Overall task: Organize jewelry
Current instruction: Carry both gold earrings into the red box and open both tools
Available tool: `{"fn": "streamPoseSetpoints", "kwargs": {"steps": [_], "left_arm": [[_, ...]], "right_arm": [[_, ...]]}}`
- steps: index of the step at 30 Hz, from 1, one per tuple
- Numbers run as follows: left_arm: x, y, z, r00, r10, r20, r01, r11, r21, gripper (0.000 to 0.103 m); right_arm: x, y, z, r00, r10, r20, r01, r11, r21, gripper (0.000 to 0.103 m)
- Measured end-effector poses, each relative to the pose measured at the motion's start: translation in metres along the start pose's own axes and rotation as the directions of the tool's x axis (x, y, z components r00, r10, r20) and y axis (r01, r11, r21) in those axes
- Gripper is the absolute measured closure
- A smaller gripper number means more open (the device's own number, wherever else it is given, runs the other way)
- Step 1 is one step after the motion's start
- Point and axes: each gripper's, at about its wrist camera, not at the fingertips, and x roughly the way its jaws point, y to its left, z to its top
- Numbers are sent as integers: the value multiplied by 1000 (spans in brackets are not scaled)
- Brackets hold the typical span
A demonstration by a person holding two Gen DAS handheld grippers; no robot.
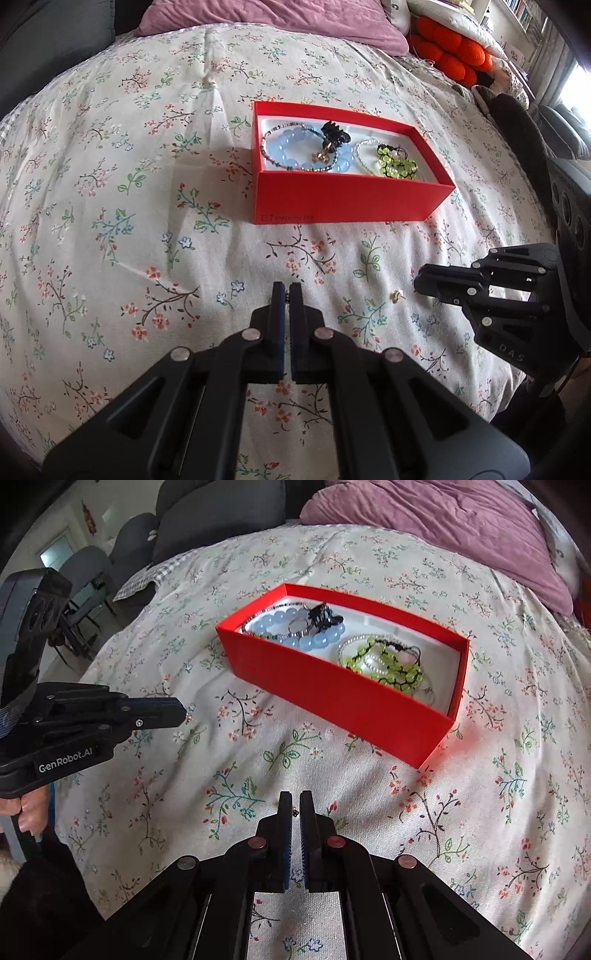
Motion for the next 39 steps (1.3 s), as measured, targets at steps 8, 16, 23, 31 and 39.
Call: {"fn": "streamPoseSetpoints", "kwargs": {"steps": [8, 16, 23, 31, 39], "left_arm": [[1, 1, 0, 1000, -2, -8, 2, 1000, -4, 101], [2, -1, -1, 1000, -4, -13, 4, 1000, 6, 101], [4, -2, -3, 1000, -3, -17, 3, 1000, 6, 101], [5, -2, -2, 1000, -3, -18, 3, 1000, 4, 101], [0, -3, 4, 1000, -26, -3, 26, 1000, -5, 101]], "right_arm": [[11, 7, 3, 999, 2, -36, -3, 1000, -21, 90], [32, 22, -3, 996, -17, -87, 10, 997, -82, 78], [39, 29, -2, 997, -45, -65, 39, 995, -94, 59], [36, 15, -5, 998, -28, -64, 25, 999, -38, 91], [17, 3, 5, 999, 9, -32, -9, 1000, 16, 95]]}}
